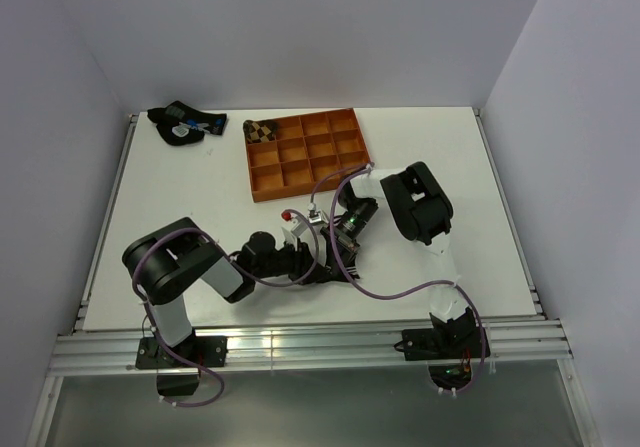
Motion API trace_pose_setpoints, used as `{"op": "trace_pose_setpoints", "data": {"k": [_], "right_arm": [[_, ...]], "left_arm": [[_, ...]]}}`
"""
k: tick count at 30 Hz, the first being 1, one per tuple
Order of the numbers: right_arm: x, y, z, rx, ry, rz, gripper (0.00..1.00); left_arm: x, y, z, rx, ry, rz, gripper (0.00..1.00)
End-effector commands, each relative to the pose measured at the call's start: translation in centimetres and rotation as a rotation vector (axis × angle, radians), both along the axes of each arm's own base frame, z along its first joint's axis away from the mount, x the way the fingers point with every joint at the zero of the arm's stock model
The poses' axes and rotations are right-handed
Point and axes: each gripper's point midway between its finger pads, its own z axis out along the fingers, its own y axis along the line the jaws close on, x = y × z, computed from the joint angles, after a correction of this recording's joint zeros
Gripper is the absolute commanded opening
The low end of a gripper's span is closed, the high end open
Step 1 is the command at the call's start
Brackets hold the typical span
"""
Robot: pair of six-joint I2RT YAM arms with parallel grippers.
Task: Roll the socks
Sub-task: Roll the sock at the center of the board.
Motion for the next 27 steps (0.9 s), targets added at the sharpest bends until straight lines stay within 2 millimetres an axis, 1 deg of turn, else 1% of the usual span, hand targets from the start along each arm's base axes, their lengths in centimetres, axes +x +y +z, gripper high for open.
{"op": "trace_pose_setpoints", "data": {"k": [1,10,14,16,18,19,20,21,22,23,24,25,26,27], "right_arm": [[0.4,-0.1,0.4,-0.015,-0.02,-0.017,0.17],[0.6,-0.2,-0.1,-0.035,-0.038,-0.025,0.17],[1.1,-0.2,-0.4,-0.046,-0.059,-0.036,0.17],[1.1,-0.2,-0.6,-0.059,-0.061,-0.04,0.17],[1.4,-0.3,-0.9,-0.074,-0.072,-0.045,0.17],[1.3,-0.4,-1.1,-0.082,-0.075,-0.045,0.17],[1.6,-0.4,-1.3,-0.082,-0.101,-0.048,0.18],[1.7,-0.5,-1.5,-0.107,-0.113,-0.049,0.18],[1.6,-0.7,-1.7,-0.119,-0.121,-0.053,0.21],[2.2,-0.6,-1.7,-0.114,-0.164,-0.06,0.23],[2.4,-0.8,-1.9,-0.135,-0.178,-0.067,0.25],[2.5,-0.9,-1.9,-0.143,-0.19,-0.071,0.28],[2.8,-0.8,-1.8,-0.141,-0.215,-0.075,0.29],[2.9,-0.8,-1.8,-0.152,-0.222,-0.08,0.3]], "left_arm": [[0.7,-1.1,2.2,-0.059,-0.046,-0.011,0.32],[0.3,-1.2,1.4,-0.057,-0.018,-0.033,0.24],[0.2,-1.4,1.2,-0.059,-0.007,-0.034,0.2],[0.2,-1.5,1.0,-0.048,0.003,-0.031,0.14],[0.3,-1.7,0.6,-0.023,0.012,-0.017,0.11],[0.3,-2.1,0.8,-0.02,0.007,-0.017,0.06],[0.5,-2.1,0.5,-0.003,0.012,-0.003,0.04],[0.5,-2.0,-0.3,0.03,0.035,0.009,0.03],[0.3,-2.1,-0.7,0.061,0.047,0.018,0.0],[0.7,-2.4,-0.7,0.079,0.047,0.039,0.0],[0.6,-2.1,-1.9,0.135,0.067,0.063,0.0],[0.7,-1.9,-2.3,0.16,0.074,0.084,0.0],[1.0,-2.0,-2.4,0.176,0.084,0.106,0.0],[1.0,-1.4,-3.5,0.233,0.102,0.14,0.0]]}}
